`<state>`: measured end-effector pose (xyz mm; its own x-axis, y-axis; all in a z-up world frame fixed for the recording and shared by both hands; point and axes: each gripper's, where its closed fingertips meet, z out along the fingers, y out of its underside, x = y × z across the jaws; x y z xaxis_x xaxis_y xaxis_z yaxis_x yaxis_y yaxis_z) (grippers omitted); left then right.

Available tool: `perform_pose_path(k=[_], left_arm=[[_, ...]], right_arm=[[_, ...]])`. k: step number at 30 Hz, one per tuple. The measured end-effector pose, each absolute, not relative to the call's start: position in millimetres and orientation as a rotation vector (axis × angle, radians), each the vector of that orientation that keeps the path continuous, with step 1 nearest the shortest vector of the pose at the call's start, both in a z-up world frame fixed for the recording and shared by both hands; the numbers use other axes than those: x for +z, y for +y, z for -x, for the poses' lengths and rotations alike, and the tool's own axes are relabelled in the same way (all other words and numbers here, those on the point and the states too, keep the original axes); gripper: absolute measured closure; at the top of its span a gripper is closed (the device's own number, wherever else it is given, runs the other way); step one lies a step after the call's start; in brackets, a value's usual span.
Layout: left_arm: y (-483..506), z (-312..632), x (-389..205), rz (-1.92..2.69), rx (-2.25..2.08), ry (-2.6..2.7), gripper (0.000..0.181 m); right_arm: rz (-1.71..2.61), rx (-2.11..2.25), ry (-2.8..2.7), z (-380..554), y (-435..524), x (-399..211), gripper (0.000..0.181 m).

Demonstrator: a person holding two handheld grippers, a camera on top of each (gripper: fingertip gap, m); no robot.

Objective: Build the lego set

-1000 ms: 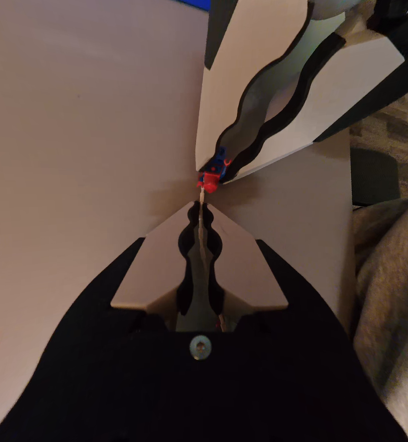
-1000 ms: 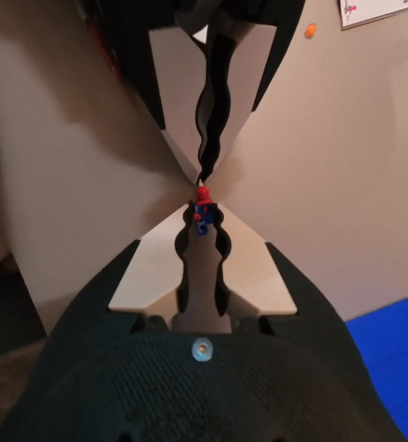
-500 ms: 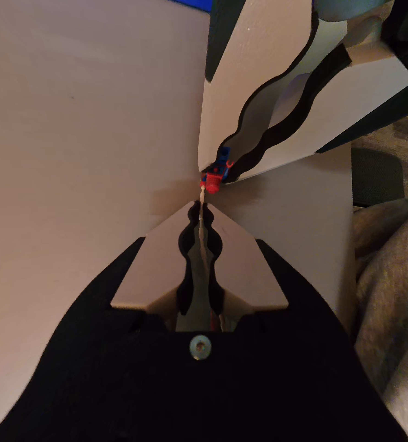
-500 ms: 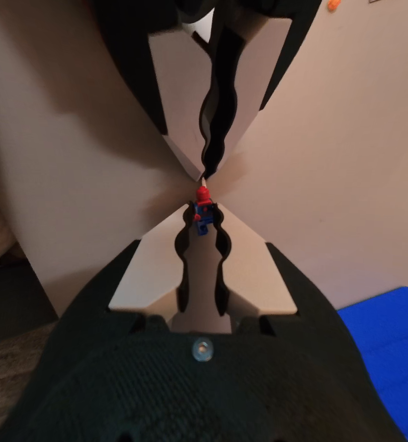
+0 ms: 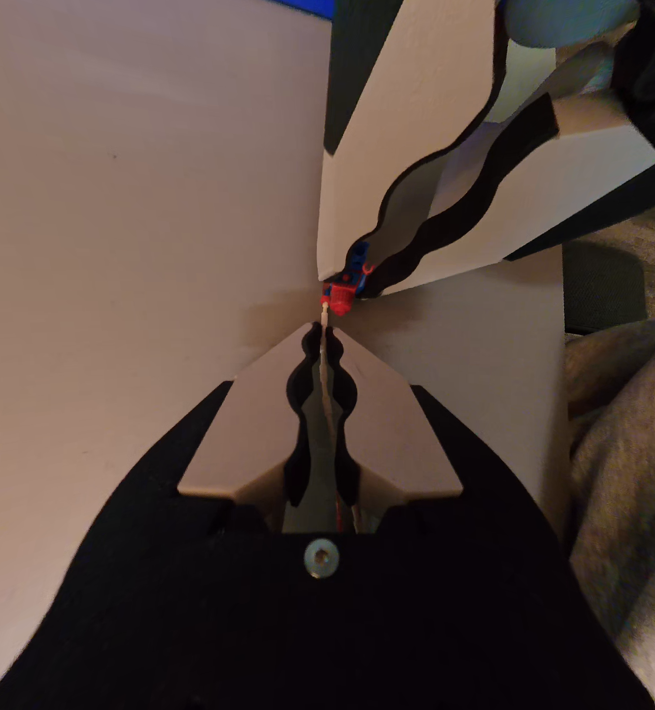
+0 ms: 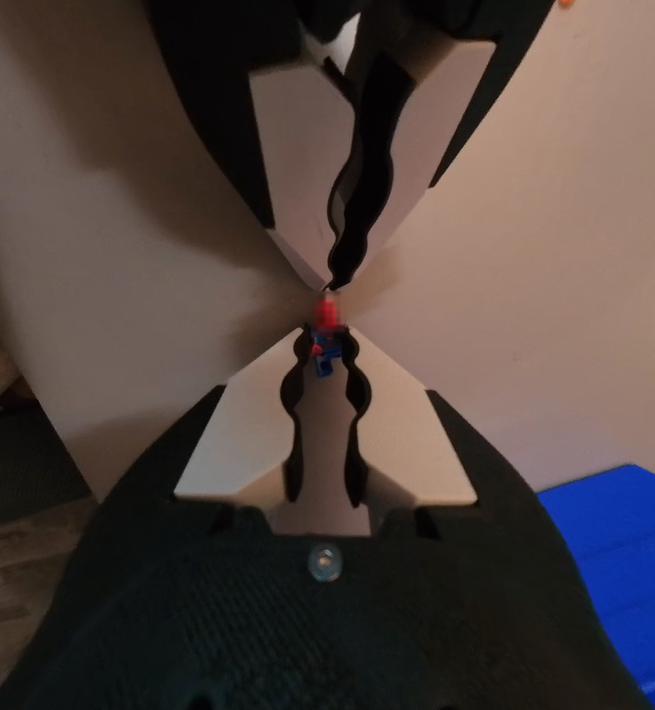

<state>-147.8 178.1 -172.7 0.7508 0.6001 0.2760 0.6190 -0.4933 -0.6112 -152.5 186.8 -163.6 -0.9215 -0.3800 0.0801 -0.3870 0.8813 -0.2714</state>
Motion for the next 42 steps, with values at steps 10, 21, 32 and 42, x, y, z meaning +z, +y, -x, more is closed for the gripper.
perform_pose_path(k=[10, 21, 32, 42], left_arm=[[178.5, 147.4, -172.8, 2.223, -0.029, -0.913, 0.181], [178.8, 146.8, -172.6, 2.215, -0.038, -0.916, 0.181], [179.3, 145.5, -172.6, 2.207, -0.061, -0.915, 0.181], [178.7, 147.0, -171.9, 2.198, -0.058, -0.925, 0.181]], right_arm=[[-0.768, 0.271, -2.959, 150.9, 188.6, -164.1, 0.167], [-0.822, 0.215, -2.925, 149.6, 188.1, -164.2, 0.167], [-0.876, 0.196, -2.901, 146.2, 186.3, -165.7, 0.167], [-0.782, 0.320, -2.851, 147.9, 185.8, -166.7, 0.164]])
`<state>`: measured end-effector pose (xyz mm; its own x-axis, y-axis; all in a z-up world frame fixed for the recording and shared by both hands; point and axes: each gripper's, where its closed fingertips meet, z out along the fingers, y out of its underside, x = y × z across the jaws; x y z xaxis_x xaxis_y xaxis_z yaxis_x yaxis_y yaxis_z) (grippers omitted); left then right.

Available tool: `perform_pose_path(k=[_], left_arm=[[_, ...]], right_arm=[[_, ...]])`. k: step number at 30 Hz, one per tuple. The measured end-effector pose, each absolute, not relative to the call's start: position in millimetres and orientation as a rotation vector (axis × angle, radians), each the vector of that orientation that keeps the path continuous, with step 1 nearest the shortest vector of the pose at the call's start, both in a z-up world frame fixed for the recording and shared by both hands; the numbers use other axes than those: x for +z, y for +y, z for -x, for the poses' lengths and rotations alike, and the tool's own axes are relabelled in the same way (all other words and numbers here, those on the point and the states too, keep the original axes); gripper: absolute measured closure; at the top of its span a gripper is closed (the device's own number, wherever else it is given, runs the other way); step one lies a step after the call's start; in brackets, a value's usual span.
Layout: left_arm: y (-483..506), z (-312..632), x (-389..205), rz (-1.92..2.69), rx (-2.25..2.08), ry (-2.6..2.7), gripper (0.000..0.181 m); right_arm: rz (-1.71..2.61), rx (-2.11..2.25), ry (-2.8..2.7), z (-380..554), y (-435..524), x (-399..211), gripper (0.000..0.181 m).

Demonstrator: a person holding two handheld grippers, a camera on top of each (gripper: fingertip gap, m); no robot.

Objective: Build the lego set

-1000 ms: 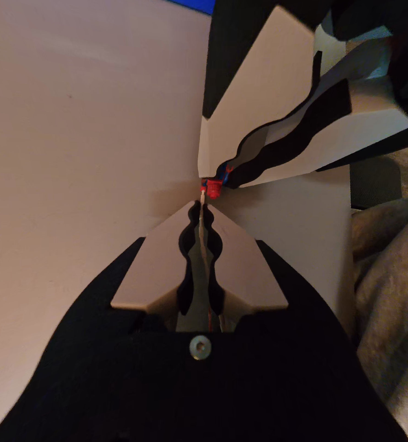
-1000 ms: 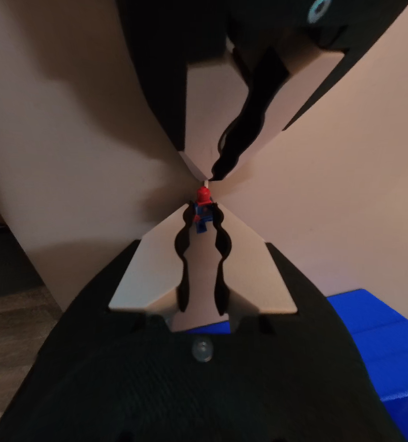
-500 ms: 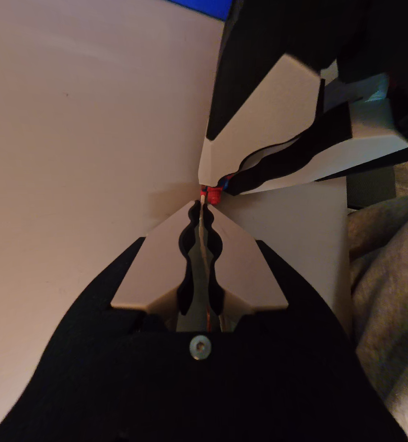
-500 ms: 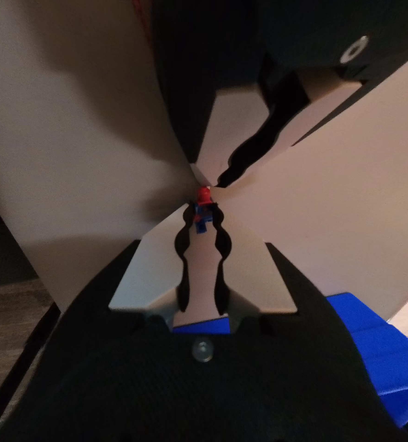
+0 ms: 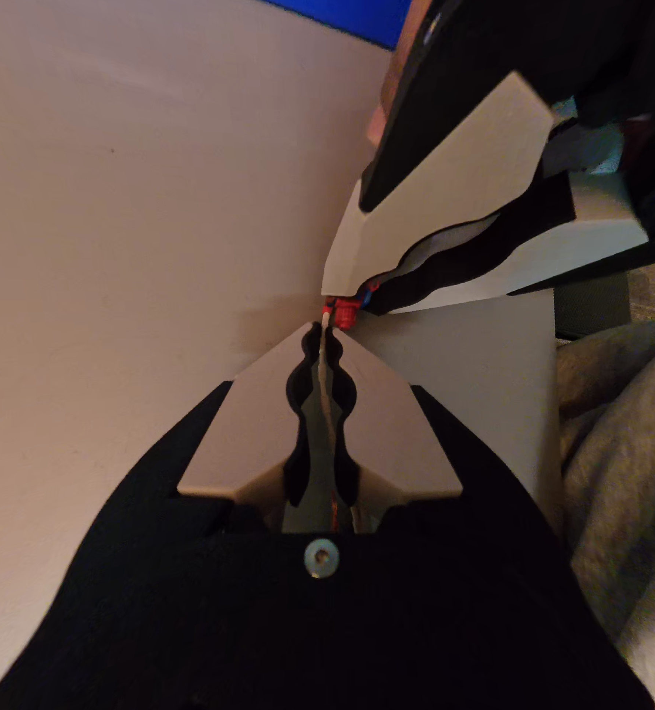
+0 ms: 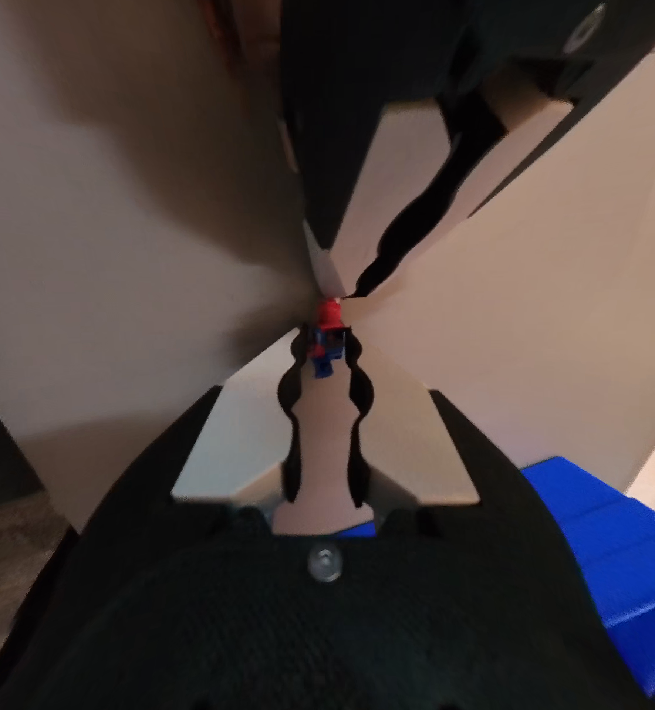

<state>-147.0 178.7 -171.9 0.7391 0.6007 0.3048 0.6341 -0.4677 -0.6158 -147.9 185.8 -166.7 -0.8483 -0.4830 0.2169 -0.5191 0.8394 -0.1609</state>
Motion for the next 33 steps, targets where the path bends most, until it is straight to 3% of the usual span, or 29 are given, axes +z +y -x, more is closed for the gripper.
perform_pose_path(k=[12, 20, 33], left_arm=[[174, 155, -165, 2.146, -0.039, -0.964, 0.181], [168, 157, -151, 2.073, -0.090, -1.002, 0.181], [119, 152, -69, 1.813, 0.136, -1.029, 0.174]], right_arm=[[-0.488, 0.550, -2.772, 164, 191, -147, 0.148], [-0.267, 0.713, -2.716, 165, 193, -126, 0.147], [-0.178, 0.937, -2.560, 126, 195, -84, 0.146]])
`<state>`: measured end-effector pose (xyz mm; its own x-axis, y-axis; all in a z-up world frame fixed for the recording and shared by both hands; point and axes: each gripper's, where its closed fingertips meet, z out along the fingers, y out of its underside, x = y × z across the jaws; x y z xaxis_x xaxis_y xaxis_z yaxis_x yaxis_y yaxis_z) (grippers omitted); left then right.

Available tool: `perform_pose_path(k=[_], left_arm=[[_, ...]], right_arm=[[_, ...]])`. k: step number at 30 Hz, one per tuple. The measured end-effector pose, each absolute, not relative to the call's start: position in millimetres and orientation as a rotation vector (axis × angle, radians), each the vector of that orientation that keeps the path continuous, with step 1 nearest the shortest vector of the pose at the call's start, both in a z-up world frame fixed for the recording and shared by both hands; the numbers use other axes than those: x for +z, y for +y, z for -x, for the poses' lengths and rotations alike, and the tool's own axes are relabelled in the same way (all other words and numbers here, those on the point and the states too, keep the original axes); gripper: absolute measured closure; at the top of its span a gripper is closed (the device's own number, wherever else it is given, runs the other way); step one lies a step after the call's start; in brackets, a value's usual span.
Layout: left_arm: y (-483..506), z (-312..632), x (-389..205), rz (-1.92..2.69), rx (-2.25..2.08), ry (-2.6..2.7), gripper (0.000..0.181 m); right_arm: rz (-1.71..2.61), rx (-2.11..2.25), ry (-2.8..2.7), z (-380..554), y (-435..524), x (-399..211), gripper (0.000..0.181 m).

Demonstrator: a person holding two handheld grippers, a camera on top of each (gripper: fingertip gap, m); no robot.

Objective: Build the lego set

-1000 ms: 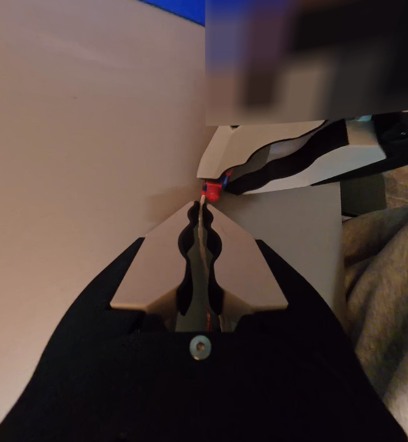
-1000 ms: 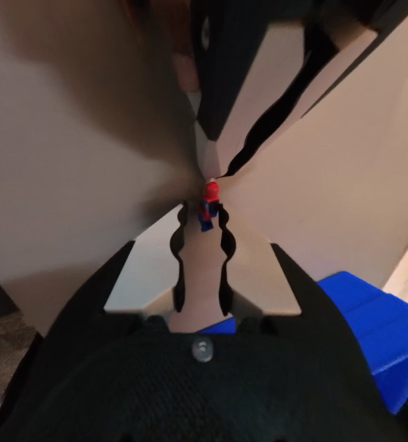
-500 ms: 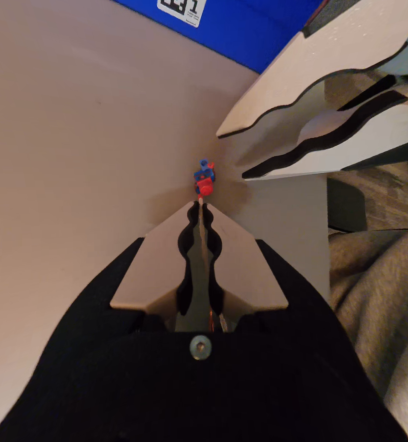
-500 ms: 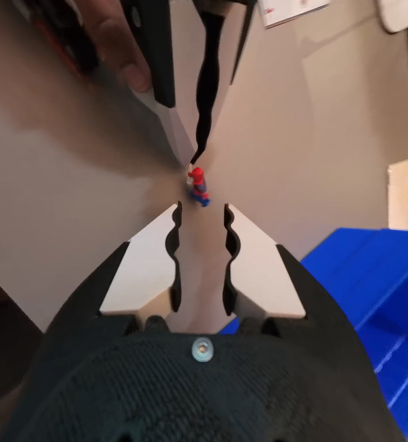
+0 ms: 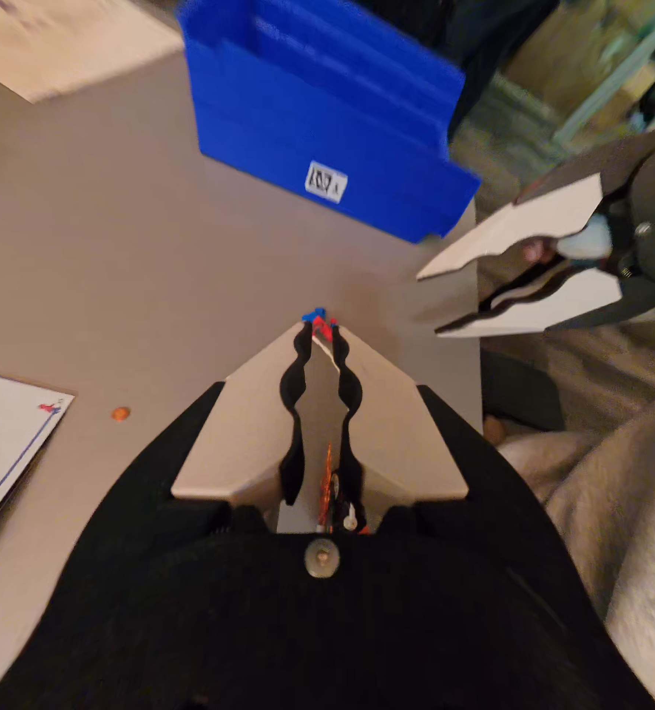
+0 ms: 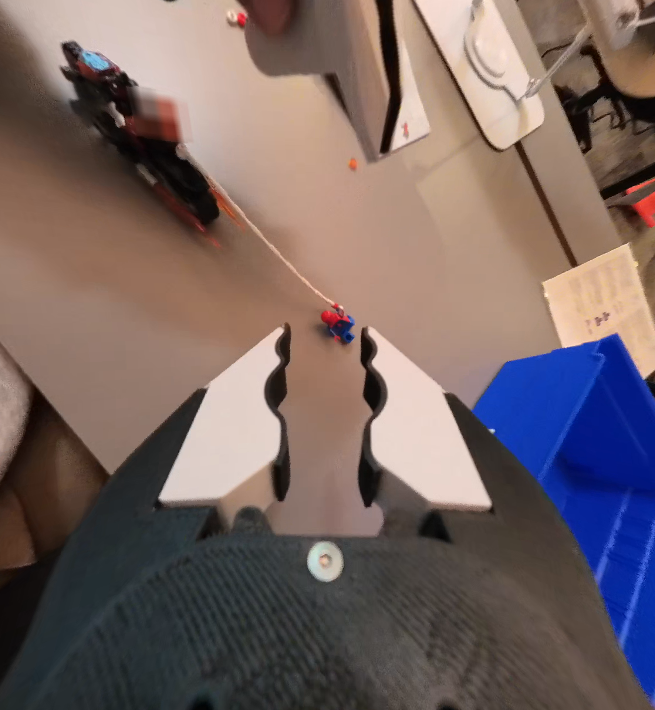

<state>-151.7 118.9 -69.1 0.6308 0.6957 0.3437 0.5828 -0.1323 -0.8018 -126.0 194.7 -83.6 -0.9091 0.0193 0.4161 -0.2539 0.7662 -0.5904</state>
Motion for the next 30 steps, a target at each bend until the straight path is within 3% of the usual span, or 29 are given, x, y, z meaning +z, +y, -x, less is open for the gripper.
perform_pose_path(k=[10, 14, 19, 22, 26, 30], left_arm=[[68, 79, -29, 1.582, 0.360, -1.021, 0.171], [48, 47, -10, 1.577, 0.514, -1.011, 0.168], [34, -5, 62, 1.465, 0.705, -0.892, 0.166], [16, -37, 86, 1.425, 0.863, -0.909, 0.166], [-17, -48, 78, 1.357, 0.852, -1.039, 0.165], [-45, -12, 33, 1.337, 0.804, -1.111, 0.167]], right_arm=[[-0.281, 1.033, -2.382, 74, 187, -36, 0.146], [-0.248, 1.113, -2.304, 67, 192, -16, 0.127], [-0.063, 1.564, -2.310, 69, 184, -5, 0.124], [0.054, 1.580, -2.322, 98, 175, -34, 0.118], [0.182, 1.454, -2.339, 144, 165, -90, 0.112], [0.335, 1.701, -2.184, 174, 144, -67, 0.118]])
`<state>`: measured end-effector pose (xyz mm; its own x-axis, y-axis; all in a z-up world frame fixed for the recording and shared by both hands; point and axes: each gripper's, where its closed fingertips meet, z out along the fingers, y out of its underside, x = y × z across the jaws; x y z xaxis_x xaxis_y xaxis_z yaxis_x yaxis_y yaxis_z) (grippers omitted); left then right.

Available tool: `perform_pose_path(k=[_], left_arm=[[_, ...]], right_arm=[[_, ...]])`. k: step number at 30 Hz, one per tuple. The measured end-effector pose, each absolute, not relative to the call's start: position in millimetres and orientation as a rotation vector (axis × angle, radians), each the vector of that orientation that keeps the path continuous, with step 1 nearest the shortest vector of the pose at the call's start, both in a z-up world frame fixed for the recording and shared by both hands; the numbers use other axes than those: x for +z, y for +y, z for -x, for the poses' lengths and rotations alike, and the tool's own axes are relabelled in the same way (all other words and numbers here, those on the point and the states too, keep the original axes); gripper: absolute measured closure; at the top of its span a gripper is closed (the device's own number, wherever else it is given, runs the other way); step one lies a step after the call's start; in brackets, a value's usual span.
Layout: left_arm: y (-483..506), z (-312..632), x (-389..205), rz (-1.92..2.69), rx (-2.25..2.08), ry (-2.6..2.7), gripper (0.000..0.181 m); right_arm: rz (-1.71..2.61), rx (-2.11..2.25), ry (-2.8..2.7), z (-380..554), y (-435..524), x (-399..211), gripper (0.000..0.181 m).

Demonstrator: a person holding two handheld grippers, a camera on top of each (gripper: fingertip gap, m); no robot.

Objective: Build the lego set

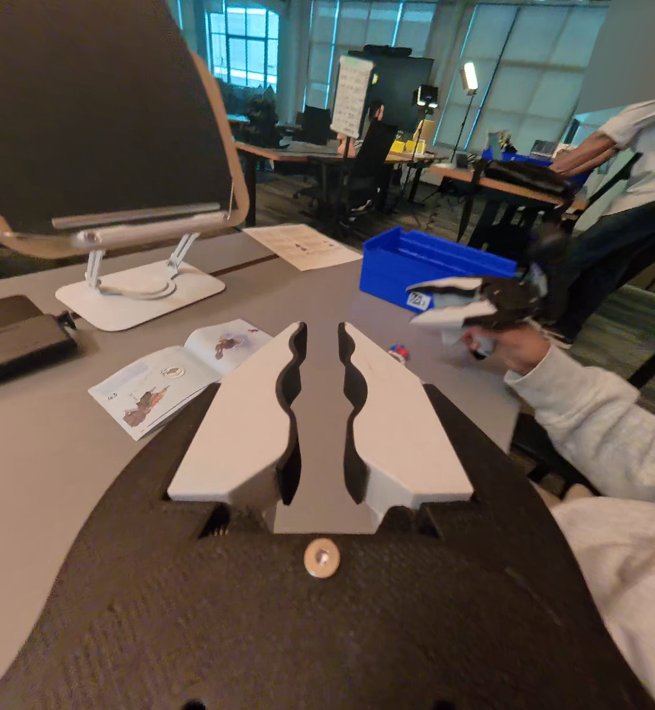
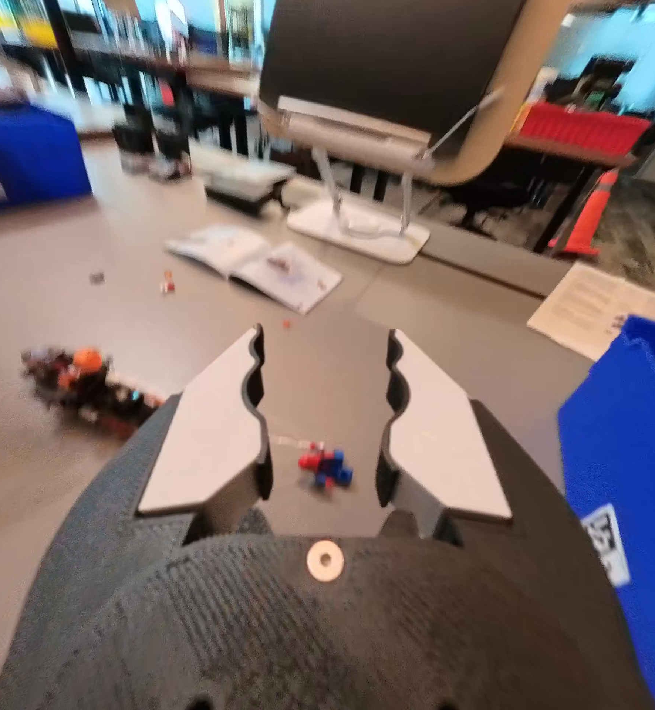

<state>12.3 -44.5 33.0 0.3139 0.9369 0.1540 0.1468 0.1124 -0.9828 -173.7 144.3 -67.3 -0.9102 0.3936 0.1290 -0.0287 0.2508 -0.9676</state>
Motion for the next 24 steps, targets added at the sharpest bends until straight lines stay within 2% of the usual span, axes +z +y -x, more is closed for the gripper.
perform_pose_path(k=[3, 5, 7, 9, 12, 14, 18, 24], left_arm=[[-51, 20, -20, 1.370, 0.828, -1.103, 0.172], [-50, 28, -47, 1.407, 0.868, -1.079, 0.181], [-51, 20, -58, 1.388, 1.005, -1.036, 0.181], [-64, 8, -46, 1.331, 1.190, -1.057, 0.181], [-79, 0, -36, 1.215, 1.356, -1.061, 0.181], [-84, 9, -49, 1.250, 1.315, -1.135, 0.181], [-94, 28, -78, 1.346, 1.260, -1.287, 0.168], [-92, 34, -84, 1.411, 1.291, -1.308, 0.165]], right_arm=[[0.408, 1.904, -1.999, 194, 139, -46, 0.137], [0.424, 2.019, -1.917, 194, 142, -45, 0.145], [0.445, 2.010, -1.907, 191, 149, -48, 0.155], [0.442, 1.955, -1.863, 192, 154, -50, 0.163], [0.419, 1.957, -1.916, 187, 147, -54, 0.158], [0.384, 1.979, -1.950, 180, 143, -56, 0.155], [0.346, 1.948, -1.970, 179, 143, -59, 0.155], [0.390, 2.044, -1.988, 178, 147, -58, 0.153]])
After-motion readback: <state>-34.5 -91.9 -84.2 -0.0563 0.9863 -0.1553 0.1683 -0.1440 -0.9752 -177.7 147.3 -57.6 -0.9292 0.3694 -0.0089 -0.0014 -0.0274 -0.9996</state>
